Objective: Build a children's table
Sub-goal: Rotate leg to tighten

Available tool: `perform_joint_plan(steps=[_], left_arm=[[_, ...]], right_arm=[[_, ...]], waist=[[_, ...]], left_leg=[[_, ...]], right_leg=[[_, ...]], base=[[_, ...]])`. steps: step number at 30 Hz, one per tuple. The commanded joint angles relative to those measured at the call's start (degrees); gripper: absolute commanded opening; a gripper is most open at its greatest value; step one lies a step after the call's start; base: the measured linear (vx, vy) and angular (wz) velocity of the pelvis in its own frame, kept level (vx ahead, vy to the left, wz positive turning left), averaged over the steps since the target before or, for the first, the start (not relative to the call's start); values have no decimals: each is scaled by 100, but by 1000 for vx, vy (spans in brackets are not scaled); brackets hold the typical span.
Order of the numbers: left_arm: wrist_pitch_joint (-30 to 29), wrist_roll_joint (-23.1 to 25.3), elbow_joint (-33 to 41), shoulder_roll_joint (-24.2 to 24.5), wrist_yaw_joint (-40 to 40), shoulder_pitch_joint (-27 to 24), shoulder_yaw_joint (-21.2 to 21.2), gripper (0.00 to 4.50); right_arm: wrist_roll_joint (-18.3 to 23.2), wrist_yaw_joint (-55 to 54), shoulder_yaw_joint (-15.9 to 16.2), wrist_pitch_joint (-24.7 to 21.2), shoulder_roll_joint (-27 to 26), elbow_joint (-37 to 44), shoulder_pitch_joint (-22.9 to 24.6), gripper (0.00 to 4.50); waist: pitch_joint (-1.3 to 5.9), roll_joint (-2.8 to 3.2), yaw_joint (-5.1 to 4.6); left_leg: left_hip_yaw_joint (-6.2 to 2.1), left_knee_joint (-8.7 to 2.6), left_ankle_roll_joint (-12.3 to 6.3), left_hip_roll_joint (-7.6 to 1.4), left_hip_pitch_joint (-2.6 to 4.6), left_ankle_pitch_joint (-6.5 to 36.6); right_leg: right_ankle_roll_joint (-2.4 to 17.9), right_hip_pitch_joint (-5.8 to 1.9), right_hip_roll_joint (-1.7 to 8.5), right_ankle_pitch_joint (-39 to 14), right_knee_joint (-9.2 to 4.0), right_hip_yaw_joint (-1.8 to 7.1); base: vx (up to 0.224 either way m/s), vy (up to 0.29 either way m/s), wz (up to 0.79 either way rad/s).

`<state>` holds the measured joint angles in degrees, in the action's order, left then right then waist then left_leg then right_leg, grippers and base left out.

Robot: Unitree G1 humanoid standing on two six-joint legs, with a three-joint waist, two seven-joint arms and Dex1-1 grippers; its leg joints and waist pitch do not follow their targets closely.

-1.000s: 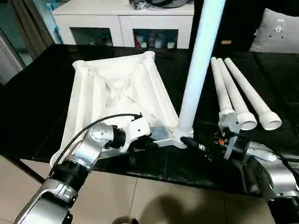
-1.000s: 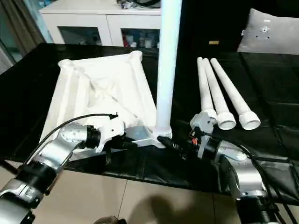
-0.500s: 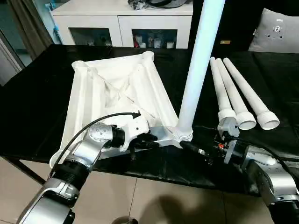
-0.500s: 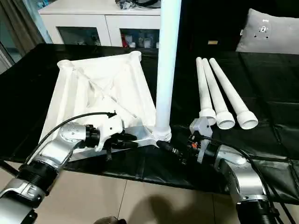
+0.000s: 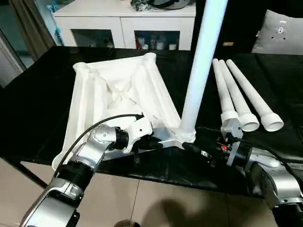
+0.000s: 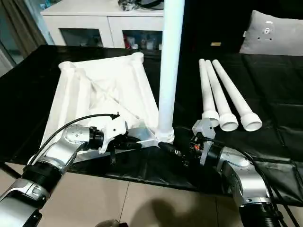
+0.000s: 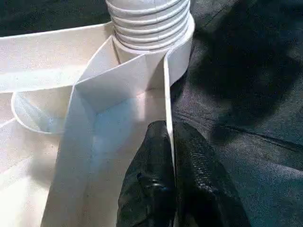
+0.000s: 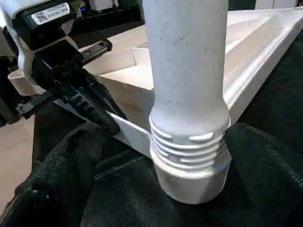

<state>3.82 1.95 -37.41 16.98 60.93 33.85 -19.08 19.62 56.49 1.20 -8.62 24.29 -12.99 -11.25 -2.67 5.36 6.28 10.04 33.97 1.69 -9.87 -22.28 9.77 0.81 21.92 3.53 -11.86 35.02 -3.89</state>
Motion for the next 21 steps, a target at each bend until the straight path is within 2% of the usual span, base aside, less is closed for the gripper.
perform_joint_plan(steps=[1, 8, 11, 13, 14, 15, 17, 20, 21], left_arm=[[67, 246, -230, 128, -99, 27, -134, 3], [262, 55, -181, 124, 332, 63, -107, 3], [395, -9, 4, 260, 983, 35, -290, 3], [487, -8, 53, 322, 1278, 46, -403, 3], [535, 6, 39, 328, 1343, 71, -444, 3], [592, 34, 15, 335, 1389, 102, -486, 3], [674, 70, -26, 337, 1460, 150, -534, 3], [776, 147, -92, 336, 1531, 227, -594, 3], [816, 160, -119, 337, 1561, 251, -604, 1]], right_arm=[[21, -5, -9, -48, 28, 180, -3, 450], [-51, 58, 29, 11, 96, 117, -101, 450], [-165, 317, 188, 57, 232, 17, -231, 450], [-204, 544, 312, 41, 318, -29, -324, 450], [-215, 654, 366, 26, 358, -50, -367, 450], [-239, 766, 436, 10, 395, -74, -413, 450], [-272, 902, 529, -11, 436, -132, -487, 450], [-333, 1092, 673, -22, 472, -274, -616, 450], [-346, 1147, 714, -32, 472, -314, -656, 431]], waist=[[349, -128, 6], [361, -129, 19], [377, -141, 37], [383, -124, 38], [382, -141, 42], [390, -132, 64], [389, -132, 100], [388, -149, 175], [385, -146, 182]], left_leg=[[-146, -374, -383, -344, 94, 1255], [-144, -372, -392, -353, 93, 1180], [-140, -359, -444, -357, 88, 1054], [-133, -350, -479, -363, 87, 976], [-130, -347, -505, -369, 92, 973], [-120, -335, -523, -384, 118, 962], [-126, -338, -541, -389, 101, 937], [-118, -335, -500, -390, 115, 961], [-116, -333, -490, -392, 115, 970]], right_leg=[[944, -202, 551, -1629, -533, 276], [984, -204, 551, -1513, -517, 280], [1036, -207, 548, -1314, -485, 272], [1095, -201, 542, -1117, -457, 274], [1130, -201, 542, -1055, -453, 272], [1176, -184, 542, -975, -444, 280], [1199, -196, 549, -940, -424, 275], [1187, -189, 563, -1051, -436, 283], [1180, -186, 563, -1067, -436, 287]], base=[[0, 0, 0], [0, 0, 0], [0, 0, 0], [0, 0, 0], [0, 0, 0], [0, 0, 0], [0, 0, 0], [0, 0, 0], [0, 0, 0]])
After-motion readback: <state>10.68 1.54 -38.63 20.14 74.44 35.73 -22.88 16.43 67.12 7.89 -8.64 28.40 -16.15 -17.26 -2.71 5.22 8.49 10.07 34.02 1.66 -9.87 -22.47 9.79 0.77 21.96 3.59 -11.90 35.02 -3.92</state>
